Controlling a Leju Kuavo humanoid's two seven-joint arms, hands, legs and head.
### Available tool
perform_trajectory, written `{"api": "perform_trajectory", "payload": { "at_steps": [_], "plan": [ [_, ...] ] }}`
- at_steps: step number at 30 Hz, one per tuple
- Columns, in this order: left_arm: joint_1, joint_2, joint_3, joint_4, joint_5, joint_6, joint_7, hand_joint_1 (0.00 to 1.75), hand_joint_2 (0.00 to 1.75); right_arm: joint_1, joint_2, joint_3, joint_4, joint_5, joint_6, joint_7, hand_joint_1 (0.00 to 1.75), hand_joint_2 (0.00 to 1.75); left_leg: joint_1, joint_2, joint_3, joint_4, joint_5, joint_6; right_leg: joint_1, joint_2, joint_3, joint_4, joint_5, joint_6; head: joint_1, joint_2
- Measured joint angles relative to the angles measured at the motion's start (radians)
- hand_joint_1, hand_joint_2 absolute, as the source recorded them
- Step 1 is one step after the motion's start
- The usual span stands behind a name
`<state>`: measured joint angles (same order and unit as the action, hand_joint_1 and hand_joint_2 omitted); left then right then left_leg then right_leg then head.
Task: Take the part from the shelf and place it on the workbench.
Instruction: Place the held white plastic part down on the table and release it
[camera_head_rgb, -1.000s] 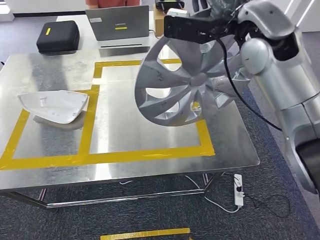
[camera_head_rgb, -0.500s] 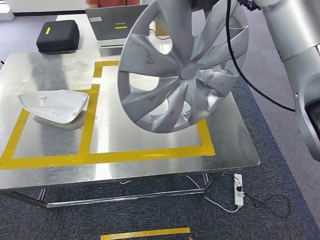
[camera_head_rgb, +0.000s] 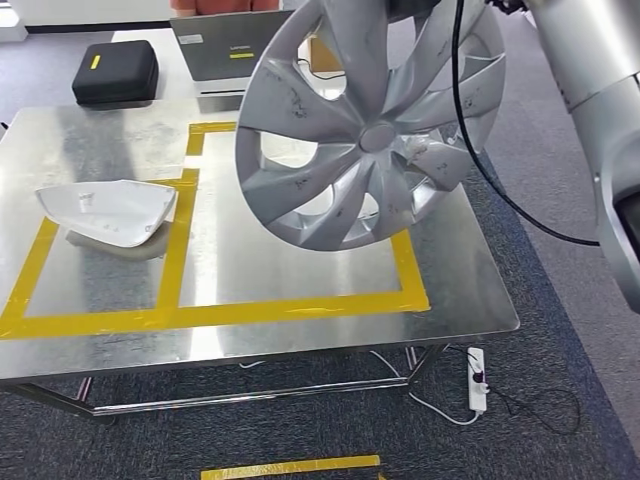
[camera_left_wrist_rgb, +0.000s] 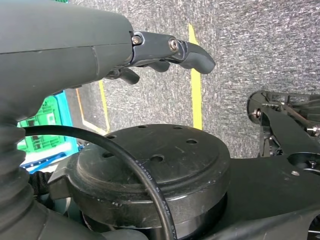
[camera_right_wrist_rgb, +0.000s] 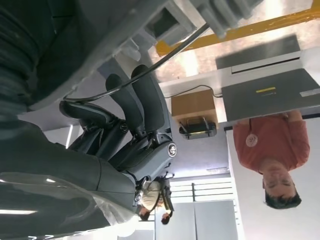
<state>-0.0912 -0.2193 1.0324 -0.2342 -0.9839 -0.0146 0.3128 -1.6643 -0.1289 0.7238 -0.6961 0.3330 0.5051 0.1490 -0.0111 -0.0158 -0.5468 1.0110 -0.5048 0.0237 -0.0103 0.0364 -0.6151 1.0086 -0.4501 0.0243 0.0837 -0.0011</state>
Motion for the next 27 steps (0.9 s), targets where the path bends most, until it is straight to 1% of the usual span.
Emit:
{"api": "perform_trajectory", "payload": {
  "at_steps": [4,8,13,18,21,27],
  "plan": [
    [0.0,0.0,0.001,0.0,-0.011,-0.001,-0.001,0.0,1.75,-0.002,0.0,0.018,0.025,-0.118,-0.005,-0.002,1.75,1.75,0.0,0.0,0.0,0.0,0.0,0.0,0.0,0.0,0.0,0.0,0.0,0.0,0.0,0.0],
    [-0.001,0.0,0.002,0.0,-0.024,-0.001,-0.001,0.0,1.75,0.013,-0.001,0.036,0.043,-0.203,-0.041,-0.017,1.75,1.75,0.0,0.0,0.0,0.0,0.0,0.0,0.0,0.0,0.0,0.0,0.0,0.0,0.0,0.0],
    [-0.001,0.0,0.004,0.0,-0.033,-0.001,-0.003,0.0,1.75,0.046,-0.003,0.059,0.061,-0.274,-0.067,-0.013,1.75,1.75,0.0,0.0,0.0,0.0,0.001,-0.001,0.0,0.0,0.0,0.0,0.0,0.0,0.0,0.0],
    [-0.001,0.0,0.009,0.0,-0.034,0.0,-0.003,0.0,1.75,0.053,-0.003,0.08,0.102,-0.364,-0.036,0.039,1.75,1.75,0.0,0.0,0.0,0.0,0.001,-0.001,0.0,0.0,0.0,0.0,0.0,0.0,0.0,0.0],
    [-0.001,0.0,0.012,0.0,-0.035,0.0,-0.003,0.0,1.75,0.053,-0.003,0.089,0.132,-0.416,-0.034,0.048,1.75,1.75,0.0,0.0,0.0,0.0,0.001,-0.001,0.0,0.0,0.0,0.0,0.0,0.0,0.0,0.0],
    [-0.001,0.0,0.017,0.0,-0.037,-0.001,-0.003,0.0,1.75,0.058,-0.003,0.102,0.166,-0.446,-0.056,0.045,1.75,1.75,0.0,0.0,0.0,0.0,0.001,-0.001,0.0,0.0,0.0,0.0,0.0,0.0,0.0,0.0]
  ]
}}
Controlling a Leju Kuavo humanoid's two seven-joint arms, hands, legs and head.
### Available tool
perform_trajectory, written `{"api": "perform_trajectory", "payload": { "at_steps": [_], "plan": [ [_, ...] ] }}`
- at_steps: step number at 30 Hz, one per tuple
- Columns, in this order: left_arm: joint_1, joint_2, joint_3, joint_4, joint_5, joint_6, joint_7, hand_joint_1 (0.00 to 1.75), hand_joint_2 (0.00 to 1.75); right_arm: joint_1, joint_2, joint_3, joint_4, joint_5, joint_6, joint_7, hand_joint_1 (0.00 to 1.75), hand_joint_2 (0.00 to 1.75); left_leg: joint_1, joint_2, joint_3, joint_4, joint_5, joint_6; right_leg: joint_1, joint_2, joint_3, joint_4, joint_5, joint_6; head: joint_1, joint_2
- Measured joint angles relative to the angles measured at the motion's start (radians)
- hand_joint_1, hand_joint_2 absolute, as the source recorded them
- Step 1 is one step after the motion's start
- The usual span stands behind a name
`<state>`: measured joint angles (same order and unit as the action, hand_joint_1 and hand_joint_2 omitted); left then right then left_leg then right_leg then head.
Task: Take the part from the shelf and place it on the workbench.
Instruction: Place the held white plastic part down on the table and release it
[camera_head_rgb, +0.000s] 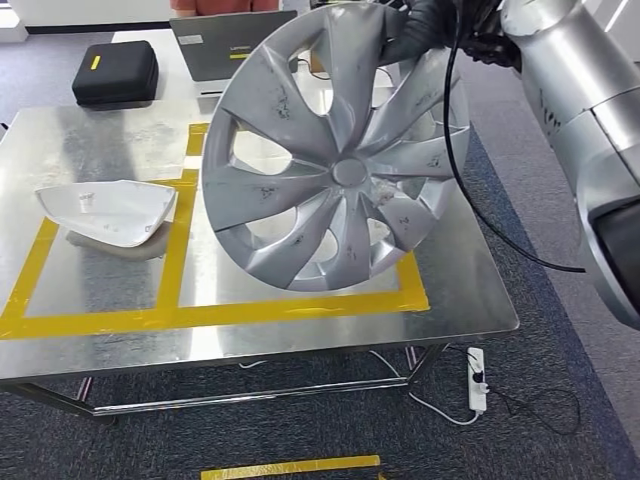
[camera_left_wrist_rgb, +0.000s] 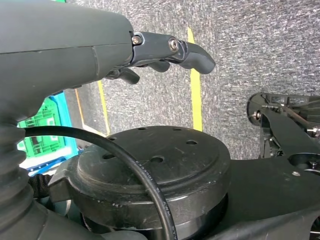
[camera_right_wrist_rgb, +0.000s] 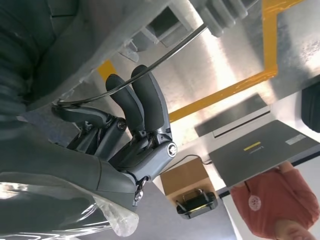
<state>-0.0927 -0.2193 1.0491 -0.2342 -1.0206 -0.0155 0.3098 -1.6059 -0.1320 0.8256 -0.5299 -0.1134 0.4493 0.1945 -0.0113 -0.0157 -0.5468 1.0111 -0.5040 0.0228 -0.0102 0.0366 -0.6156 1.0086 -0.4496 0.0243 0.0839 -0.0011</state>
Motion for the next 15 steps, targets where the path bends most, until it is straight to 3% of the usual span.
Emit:
{"api": "perform_trajectory", "payload": {
  "at_steps": [15],
  "plan": [
    [-0.001,0.0,0.001,0.0,-0.008,0.0,0.0,0.0,1.75,0.046,0.0,0.017,0.01,-0.04,-0.045,-0.008,1.75,1.75,0.0,0.0,0.0,0.0,0.0,0.0,0.0,0.0,0.0,0.0,0.0,0.0,0.0,0.0]
  ]
}}
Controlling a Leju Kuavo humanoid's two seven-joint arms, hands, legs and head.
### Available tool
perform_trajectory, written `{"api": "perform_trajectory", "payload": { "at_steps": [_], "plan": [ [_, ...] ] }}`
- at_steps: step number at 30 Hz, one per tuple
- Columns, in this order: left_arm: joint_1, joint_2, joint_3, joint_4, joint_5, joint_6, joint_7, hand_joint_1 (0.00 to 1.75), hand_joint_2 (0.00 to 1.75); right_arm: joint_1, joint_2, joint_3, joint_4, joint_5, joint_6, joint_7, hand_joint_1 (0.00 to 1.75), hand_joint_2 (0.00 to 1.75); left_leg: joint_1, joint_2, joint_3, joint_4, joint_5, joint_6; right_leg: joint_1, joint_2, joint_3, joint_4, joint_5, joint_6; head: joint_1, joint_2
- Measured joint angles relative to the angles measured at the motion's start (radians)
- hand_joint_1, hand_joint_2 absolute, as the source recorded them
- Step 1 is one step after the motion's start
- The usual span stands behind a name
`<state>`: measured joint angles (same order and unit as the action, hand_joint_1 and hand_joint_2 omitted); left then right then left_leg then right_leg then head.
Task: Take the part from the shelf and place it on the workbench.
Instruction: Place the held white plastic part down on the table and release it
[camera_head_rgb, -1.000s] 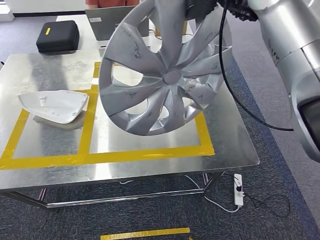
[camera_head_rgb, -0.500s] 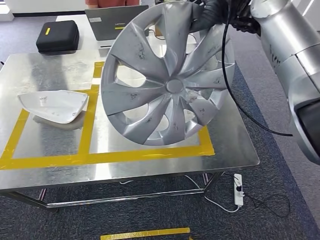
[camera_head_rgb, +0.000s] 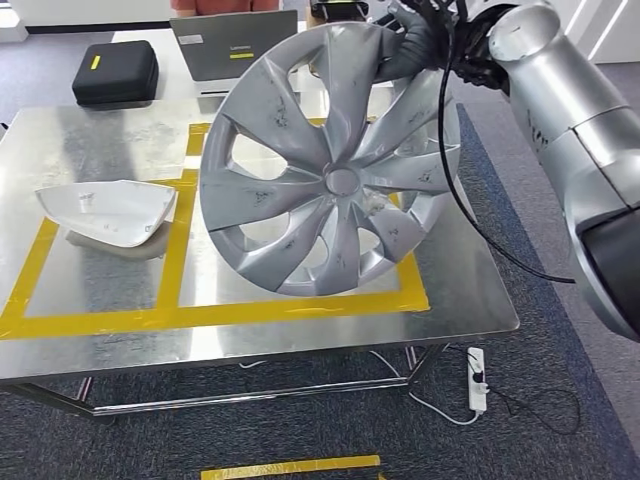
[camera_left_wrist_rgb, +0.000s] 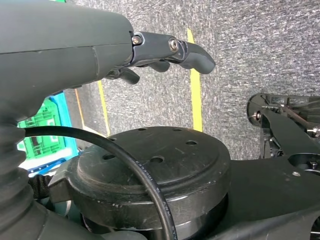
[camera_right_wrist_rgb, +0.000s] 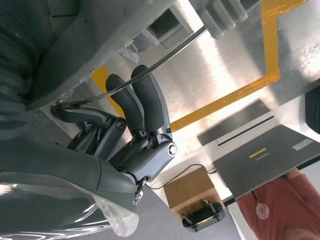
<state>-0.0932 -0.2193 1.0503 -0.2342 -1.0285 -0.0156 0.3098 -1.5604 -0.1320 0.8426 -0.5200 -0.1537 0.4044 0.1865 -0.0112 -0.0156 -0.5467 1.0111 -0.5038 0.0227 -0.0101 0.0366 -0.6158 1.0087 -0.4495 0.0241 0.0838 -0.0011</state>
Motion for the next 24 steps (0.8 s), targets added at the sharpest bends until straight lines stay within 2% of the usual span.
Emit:
{"api": "perform_trajectory", "payload": {
  "at_steps": [24],
  "plan": [
    [-0.001,0.0,0.0,0.0,-0.016,-0.002,0.0,0.0,1.75,0.046,-0.011,0.007,0.006,-0.03,-0.023,-0.004,1.75,1.75,0.0,0.0,0.0,0.0,0.0,0.0,0.0,0.0,0.0,0.0,0.0,0.0,0.0,0.0]
  ]
}}
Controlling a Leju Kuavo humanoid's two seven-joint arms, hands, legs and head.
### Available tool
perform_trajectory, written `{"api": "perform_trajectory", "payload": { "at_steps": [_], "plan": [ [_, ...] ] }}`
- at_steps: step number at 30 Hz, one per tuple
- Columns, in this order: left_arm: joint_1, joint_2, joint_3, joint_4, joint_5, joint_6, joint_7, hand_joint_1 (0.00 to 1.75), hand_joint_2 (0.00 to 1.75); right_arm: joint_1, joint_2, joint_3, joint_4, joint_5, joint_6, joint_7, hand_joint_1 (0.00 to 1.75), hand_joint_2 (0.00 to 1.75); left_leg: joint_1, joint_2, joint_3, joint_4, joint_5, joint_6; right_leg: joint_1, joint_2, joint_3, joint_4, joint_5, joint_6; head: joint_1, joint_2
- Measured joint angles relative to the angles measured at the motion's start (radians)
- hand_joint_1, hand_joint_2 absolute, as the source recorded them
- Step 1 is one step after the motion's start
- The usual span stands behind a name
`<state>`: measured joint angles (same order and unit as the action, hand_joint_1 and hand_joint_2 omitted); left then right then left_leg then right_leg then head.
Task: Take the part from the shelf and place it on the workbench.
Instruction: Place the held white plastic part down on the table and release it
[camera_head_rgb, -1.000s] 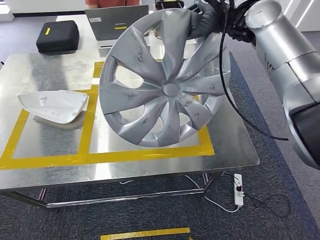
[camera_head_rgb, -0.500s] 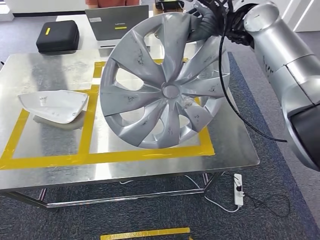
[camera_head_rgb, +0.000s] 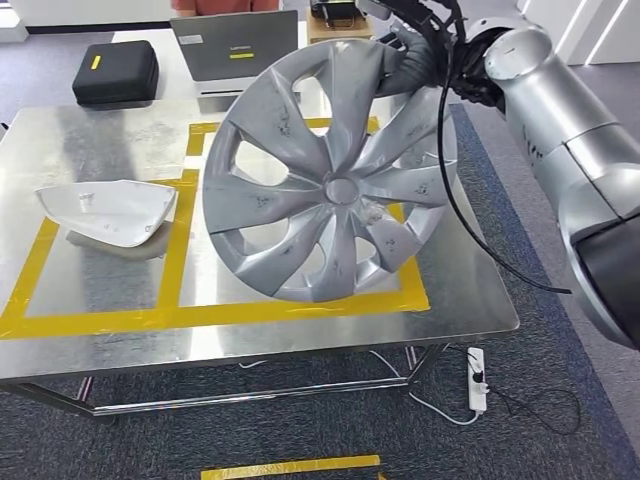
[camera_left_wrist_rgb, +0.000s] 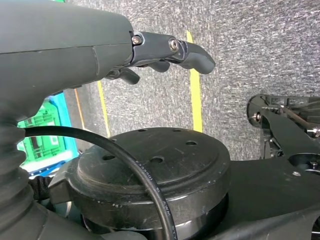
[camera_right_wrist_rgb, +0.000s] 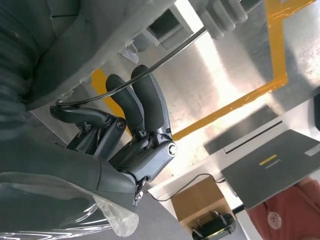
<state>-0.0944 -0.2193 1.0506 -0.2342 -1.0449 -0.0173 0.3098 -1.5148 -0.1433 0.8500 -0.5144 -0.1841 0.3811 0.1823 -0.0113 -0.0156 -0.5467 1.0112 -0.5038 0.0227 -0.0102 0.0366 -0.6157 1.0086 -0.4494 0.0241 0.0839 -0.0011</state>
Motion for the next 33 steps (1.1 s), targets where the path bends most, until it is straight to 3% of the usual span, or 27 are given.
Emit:
{"api": "perform_trajectory", "payload": {
  "at_steps": [23,27,33],
  "plan": [
    [-0.001,-0.001,0.0,0.0,-0.029,0.0,-0.015,0.0,1.75,0.101,-0.038,0.017,0.03,-0.01,-0.051,-0.039,1.75,1.75,0.0,0.0,0.0,0.0,0.0,0.0,0.0,0.0,0.0,0.0,0.0,0.0,0.0,0.0],
    [-0.001,-0.001,0.0,0.0,-0.035,0.004,-0.015,0.0,1.75,0.105,-0.04,0.017,0.031,-0.006,-0.06,-0.041,0.0,1.75,0.0,0.0,0.0,0.0,0.0,0.0,0.0,0.0,0.0,0.0,0.0,0.0,0.0,0.0],
    [-0.001,-0.003,0.0,0.0,-0.042,0.011,-0.014,0.0,1.75,0.118,-0.046,0.017,0.031,0.005,-0.079,-0.048,0.0,1.75,0.0,0.0,0.0,0.0,0.0,0.0,0.0,0.0,0.0,0.0,0.0,0.0,0.0,0.0]
  ]
}}
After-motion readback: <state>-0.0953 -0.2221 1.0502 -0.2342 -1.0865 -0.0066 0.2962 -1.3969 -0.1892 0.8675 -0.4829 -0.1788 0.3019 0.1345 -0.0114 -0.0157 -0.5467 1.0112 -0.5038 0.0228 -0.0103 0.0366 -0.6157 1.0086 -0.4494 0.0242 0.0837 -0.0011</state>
